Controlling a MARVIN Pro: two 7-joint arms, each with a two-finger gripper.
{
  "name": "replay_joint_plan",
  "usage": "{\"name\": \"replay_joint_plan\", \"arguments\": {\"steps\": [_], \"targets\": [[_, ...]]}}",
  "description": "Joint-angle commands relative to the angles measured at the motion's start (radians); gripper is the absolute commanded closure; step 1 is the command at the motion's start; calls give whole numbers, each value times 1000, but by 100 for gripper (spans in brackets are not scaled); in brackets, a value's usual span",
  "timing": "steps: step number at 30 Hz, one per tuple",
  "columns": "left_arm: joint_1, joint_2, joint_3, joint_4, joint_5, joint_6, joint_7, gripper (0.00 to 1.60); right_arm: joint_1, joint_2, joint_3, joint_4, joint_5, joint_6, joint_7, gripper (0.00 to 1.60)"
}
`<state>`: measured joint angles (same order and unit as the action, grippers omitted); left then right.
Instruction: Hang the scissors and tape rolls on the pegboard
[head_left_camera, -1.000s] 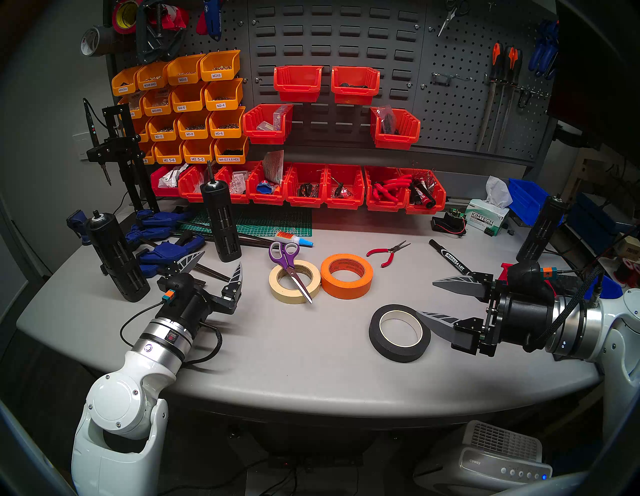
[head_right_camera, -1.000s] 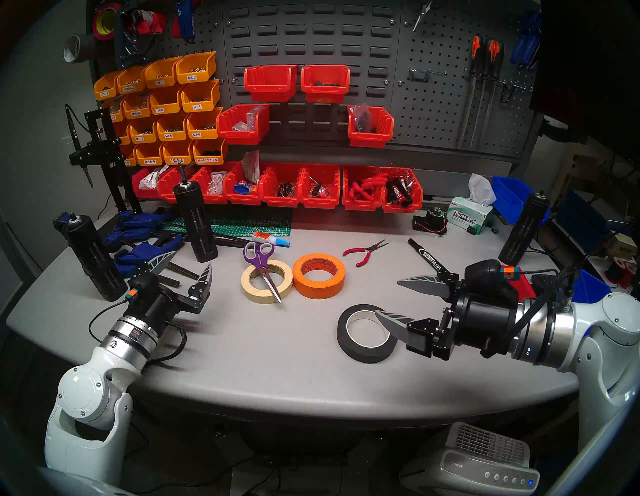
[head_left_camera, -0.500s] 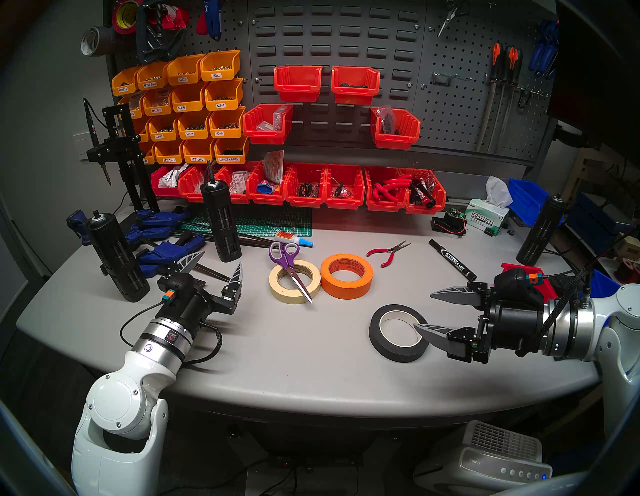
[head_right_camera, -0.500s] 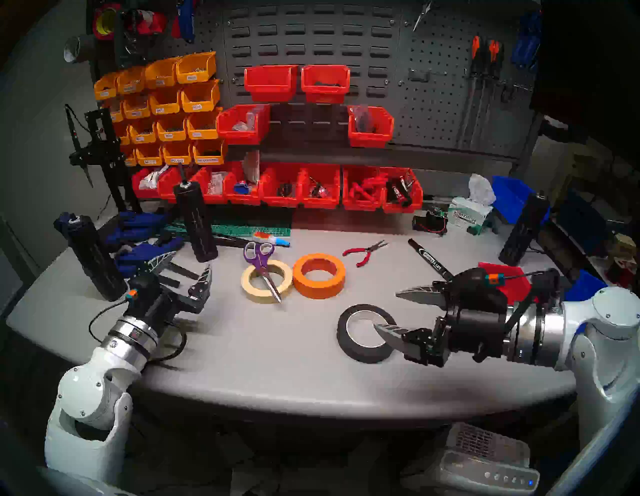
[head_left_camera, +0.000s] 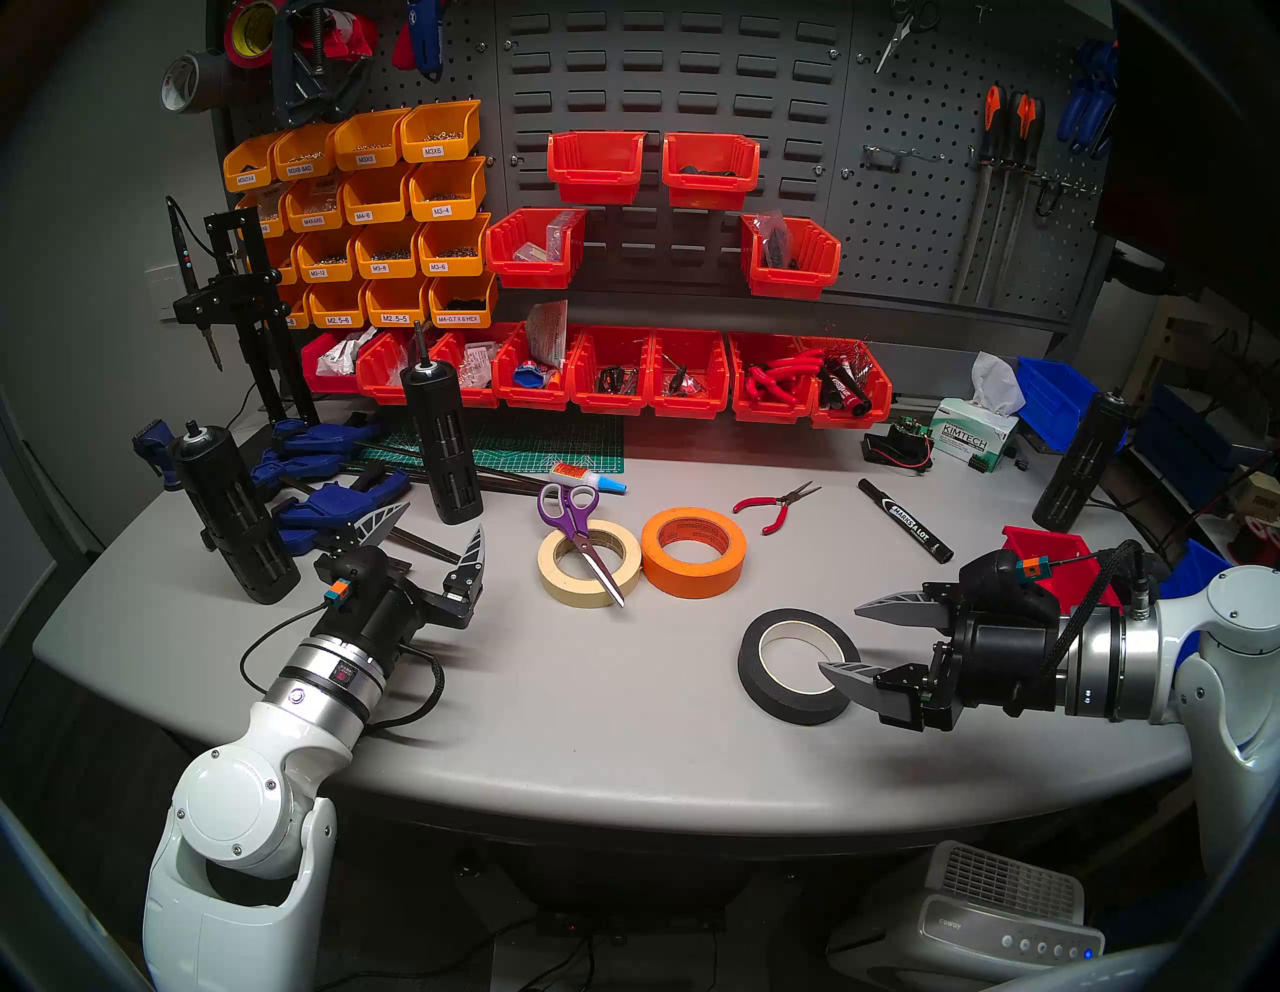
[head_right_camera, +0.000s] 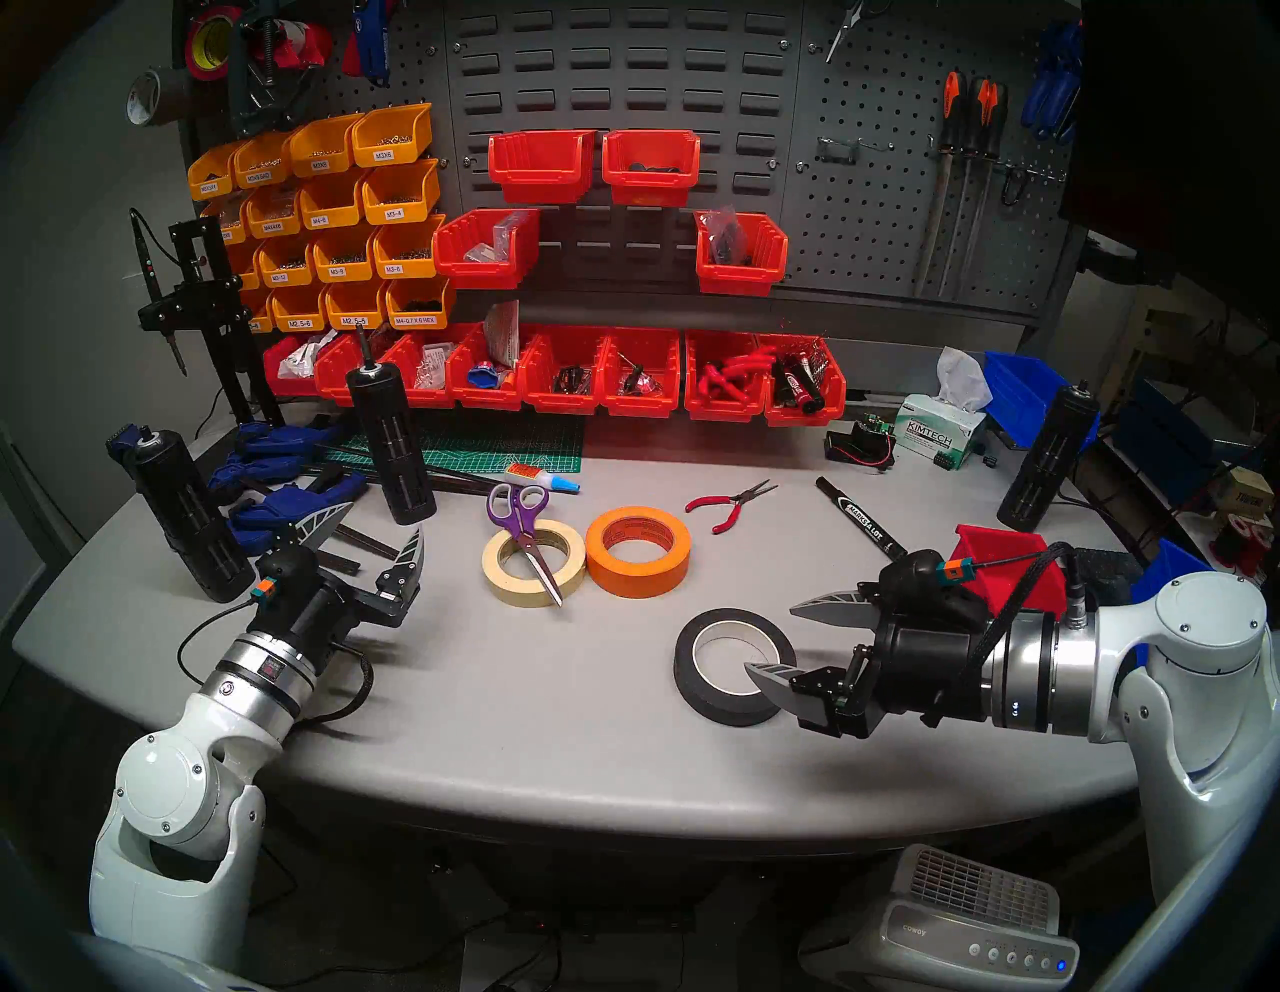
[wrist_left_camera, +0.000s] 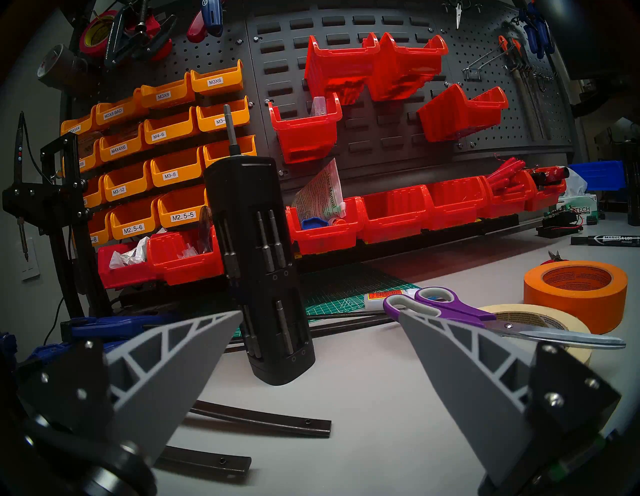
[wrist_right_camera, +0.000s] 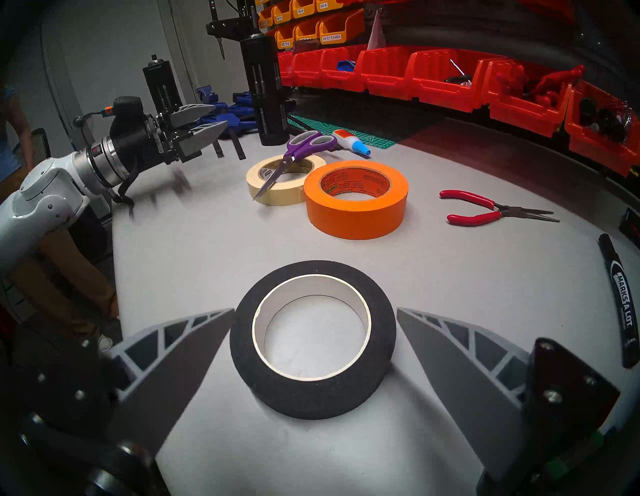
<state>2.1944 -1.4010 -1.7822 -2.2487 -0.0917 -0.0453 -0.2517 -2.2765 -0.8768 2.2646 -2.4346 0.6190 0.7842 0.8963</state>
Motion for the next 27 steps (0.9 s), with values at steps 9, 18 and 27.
{"name": "replay_joint_plan", "arguments": {"steps": [9,18,27], "targets": [[-1,0,2,-13,0,-5,-1,0,118,140,-49,28,6,75,-32,0],[-1,0,2,-13,0,-5,-1,0,163,178,-96,54,4,77,-55,0],[-1,0,2,-13,0,-5,-1,0,198,220,-159,68,-7,79,-80,0]]}}
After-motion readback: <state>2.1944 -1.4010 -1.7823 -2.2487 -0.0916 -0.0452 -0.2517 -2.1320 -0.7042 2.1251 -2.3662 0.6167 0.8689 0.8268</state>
